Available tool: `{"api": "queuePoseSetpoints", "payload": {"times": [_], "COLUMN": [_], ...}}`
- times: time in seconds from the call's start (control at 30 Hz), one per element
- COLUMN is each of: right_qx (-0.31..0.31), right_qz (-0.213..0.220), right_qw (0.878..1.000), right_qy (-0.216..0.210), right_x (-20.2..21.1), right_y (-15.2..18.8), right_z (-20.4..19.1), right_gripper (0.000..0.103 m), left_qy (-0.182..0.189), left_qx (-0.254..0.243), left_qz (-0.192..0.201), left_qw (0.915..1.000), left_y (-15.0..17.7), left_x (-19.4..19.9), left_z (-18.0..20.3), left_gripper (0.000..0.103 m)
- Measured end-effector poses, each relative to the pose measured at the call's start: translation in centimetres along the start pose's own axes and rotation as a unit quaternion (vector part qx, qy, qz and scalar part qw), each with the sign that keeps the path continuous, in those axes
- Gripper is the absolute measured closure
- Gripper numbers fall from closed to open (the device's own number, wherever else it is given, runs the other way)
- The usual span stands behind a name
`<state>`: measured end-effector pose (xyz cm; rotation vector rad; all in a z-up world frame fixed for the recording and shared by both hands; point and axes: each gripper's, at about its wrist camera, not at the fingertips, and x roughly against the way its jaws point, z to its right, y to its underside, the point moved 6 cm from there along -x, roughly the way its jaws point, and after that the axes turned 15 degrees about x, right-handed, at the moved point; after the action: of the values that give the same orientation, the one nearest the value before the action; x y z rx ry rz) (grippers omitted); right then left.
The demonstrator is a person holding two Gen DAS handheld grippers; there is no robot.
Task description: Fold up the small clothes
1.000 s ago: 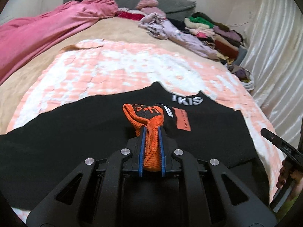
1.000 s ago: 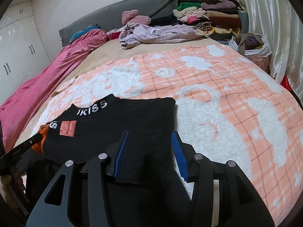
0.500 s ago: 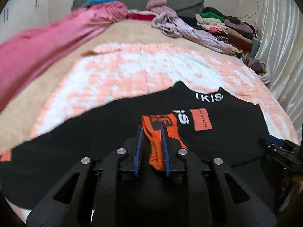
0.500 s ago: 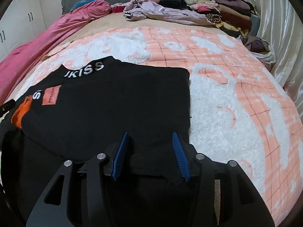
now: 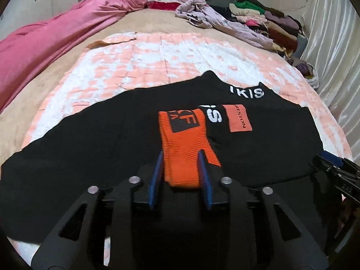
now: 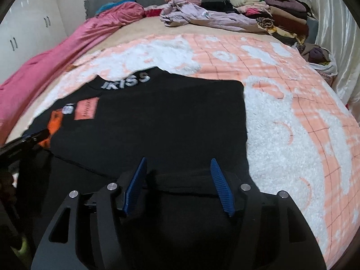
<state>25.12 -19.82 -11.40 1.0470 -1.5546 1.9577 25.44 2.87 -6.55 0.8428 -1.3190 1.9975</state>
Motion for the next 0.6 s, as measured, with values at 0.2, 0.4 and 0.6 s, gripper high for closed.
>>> {"api": "queuePoseSetpoints", "payload": {"times": [0.2, 0.4, 0.6], "right_qx": [0.009, 0.012, 0.021], "right_qz": [0.021, 0.039, 0.062], "right_qw": [1.0, 0.999, 0.997], "right_qy": [-0.011, -0.016, -0.03], "right_x": [1.9, 3.2, 4.2], "right_y": [-0.5, -1.2, -2.3], "right_z": [-1.4, -2.6, -5.0], "right_gripper": [0.032, 0.022, 0.013], "left_qy": [-0.005, -0.028, -0.064], "left_qx": [0.014, 0.056, 0.102], "left_qz": [0.035, 0.075, 0.123], "left_qw": [0.9993, 0.9952, 0.9851], "left_y": [-0.4, 0.2, 0.5], "left_x": [2.8, 5.9, 9.6], "left_z": [-1.6, -5.4, -10.6], "left_gripper": [0.055, 0.025, 0.025]}}
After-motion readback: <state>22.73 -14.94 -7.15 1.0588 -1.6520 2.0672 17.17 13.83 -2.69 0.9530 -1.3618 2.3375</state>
